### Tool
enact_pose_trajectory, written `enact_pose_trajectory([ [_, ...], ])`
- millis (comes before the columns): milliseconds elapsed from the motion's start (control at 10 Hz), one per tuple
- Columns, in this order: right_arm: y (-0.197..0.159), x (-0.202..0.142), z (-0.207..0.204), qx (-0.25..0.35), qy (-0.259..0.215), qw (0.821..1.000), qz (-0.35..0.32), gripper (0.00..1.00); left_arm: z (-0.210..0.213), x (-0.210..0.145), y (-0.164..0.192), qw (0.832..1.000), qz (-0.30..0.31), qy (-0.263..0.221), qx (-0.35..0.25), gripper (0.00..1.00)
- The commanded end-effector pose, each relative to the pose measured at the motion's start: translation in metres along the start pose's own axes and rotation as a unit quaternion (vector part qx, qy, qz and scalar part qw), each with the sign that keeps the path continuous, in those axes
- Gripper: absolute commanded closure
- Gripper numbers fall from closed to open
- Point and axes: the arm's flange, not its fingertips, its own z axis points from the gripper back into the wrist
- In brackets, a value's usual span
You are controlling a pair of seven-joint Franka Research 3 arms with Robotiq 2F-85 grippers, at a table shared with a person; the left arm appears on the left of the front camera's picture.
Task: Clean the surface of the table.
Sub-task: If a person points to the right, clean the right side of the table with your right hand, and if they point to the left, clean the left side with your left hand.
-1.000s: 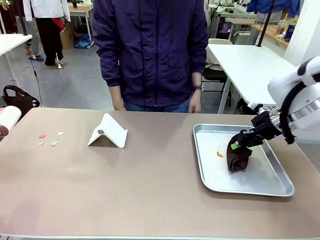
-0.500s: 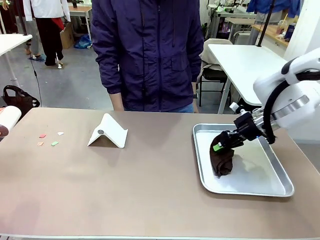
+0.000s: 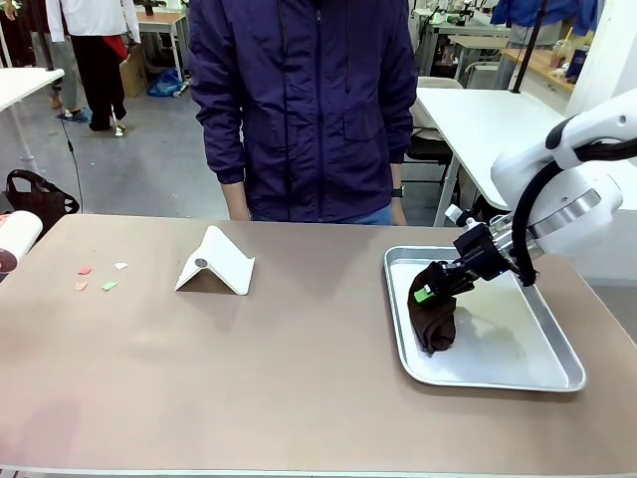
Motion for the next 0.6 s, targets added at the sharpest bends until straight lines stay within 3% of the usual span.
enact_pose_trajectory([
  [0,-0.024,-0.004,0.0,-0.032,-0.011,0.999,-0.017,0.94,0.0,-0.003,-0.003,1.0,-0.005,0.001,0.0,1.0],
  [500,-0.056,-0.007,0.054,-0.033,-0.076,0.993,-0.081,0.94,0.0,-0.003,-0.003,1.0,-0.005,0.001,0.0,1.0],
])
